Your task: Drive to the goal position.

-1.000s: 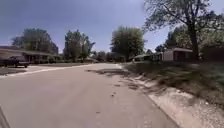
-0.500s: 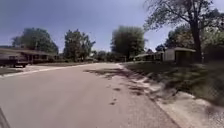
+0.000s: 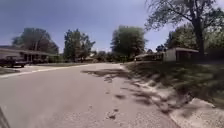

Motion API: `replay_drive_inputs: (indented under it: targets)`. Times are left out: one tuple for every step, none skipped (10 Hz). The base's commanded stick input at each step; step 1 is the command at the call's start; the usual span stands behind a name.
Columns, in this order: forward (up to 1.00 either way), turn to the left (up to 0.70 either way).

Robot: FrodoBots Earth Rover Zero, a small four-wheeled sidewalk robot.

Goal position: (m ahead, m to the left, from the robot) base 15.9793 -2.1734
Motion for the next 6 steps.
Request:
replay_drive_inputs:
  targets:
    - [0.7, 0.0]
    - [0.7, 0.0]
    - [0.7, 0.0]
    - [0.7, 0.0]
    - [0.7, 0.0]
    - [0.7, 0.0]
